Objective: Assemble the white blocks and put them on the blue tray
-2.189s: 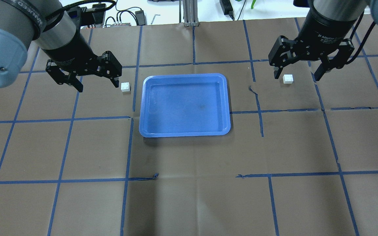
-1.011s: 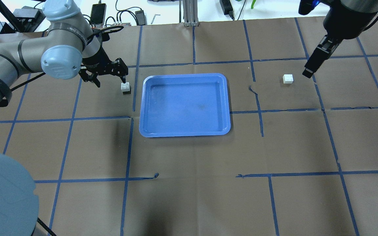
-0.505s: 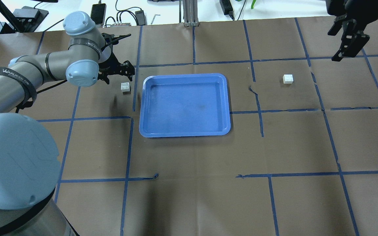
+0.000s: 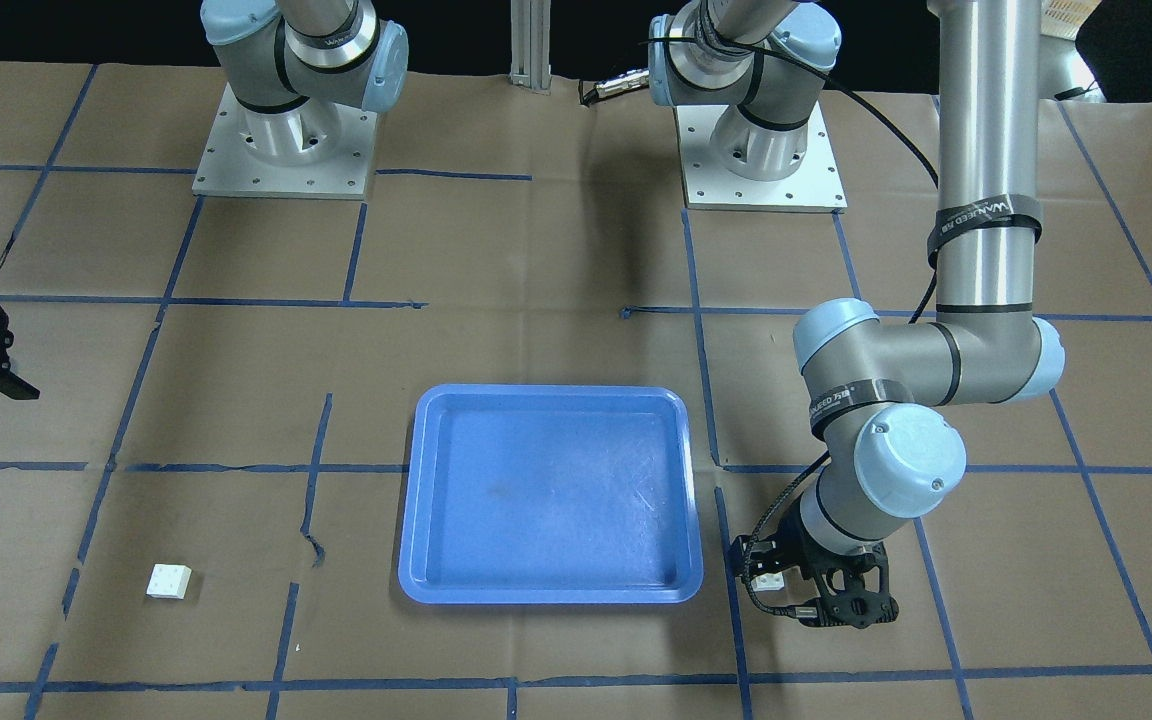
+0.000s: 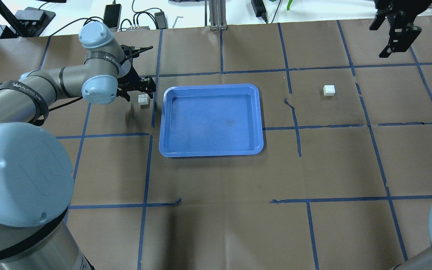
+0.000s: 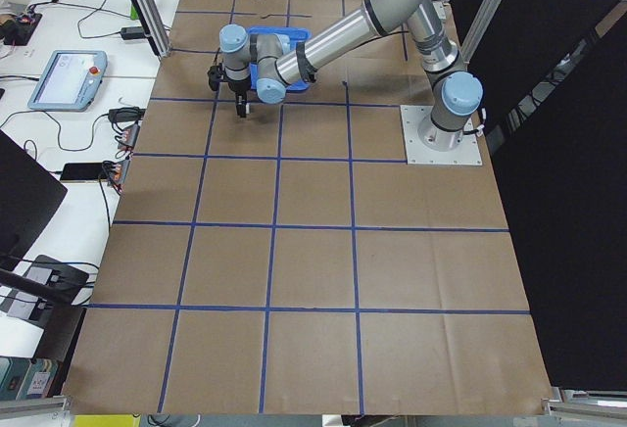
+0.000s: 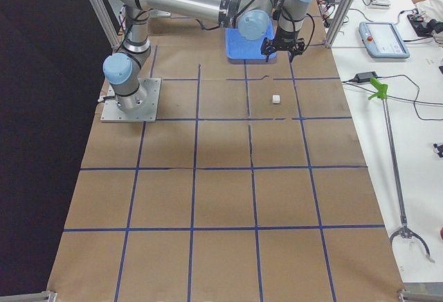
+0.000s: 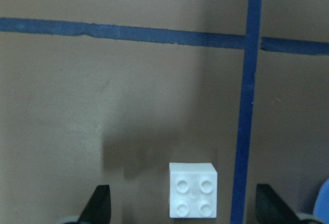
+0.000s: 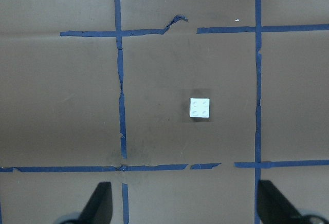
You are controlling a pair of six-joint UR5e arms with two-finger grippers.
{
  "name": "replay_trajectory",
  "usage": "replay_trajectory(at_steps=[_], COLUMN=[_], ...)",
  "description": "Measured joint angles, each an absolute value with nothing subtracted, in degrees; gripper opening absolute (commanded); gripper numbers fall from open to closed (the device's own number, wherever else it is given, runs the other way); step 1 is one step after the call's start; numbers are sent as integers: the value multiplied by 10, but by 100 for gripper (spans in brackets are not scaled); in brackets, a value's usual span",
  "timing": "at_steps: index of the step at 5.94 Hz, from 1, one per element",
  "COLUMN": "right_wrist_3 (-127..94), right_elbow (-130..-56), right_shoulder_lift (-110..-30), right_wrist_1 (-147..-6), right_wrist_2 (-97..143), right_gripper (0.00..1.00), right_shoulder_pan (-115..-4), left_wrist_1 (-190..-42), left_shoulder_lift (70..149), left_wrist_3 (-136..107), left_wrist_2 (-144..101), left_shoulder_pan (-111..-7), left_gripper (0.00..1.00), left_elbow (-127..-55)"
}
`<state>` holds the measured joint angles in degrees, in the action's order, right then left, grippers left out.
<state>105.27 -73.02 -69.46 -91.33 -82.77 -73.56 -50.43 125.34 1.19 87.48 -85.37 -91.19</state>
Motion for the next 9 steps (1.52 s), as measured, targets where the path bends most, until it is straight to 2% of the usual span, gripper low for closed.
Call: replay_trajectory(at_steps=[1, 3, 5, 7, 9], right_wrist_3=[1070, 1129, 1180, 1195, 1200], right_elbow=[-730, -735, -780, -834, -850], right_shoulder_lift=[-675, -620, -581, -552, -524], right_wrist_1=[-913, -912, -930, -1001, -1040], right_wrist_2=[-767, -665, -604, -582, -580], right_gripper=[100, 100, 100, 100, 100], right_shoulder_pan=[-718, -679, -658, -651, -647], left_wrist_1=[-505, -507, -543, -606, -615], left_shoulder_lift=[1253, 1249, 1211, 1154, 1156], left_wrist_3=[14, 15, 33, 59, 148], left_wrist_2=[874, 873, 874, 884, 895], left_shoulder_pan=[-854, -854, -875, -946, -1019], left_gripper=[2, 0, 0, 0, 0], left_elbow=[-913, -912, -912, -915, -918])
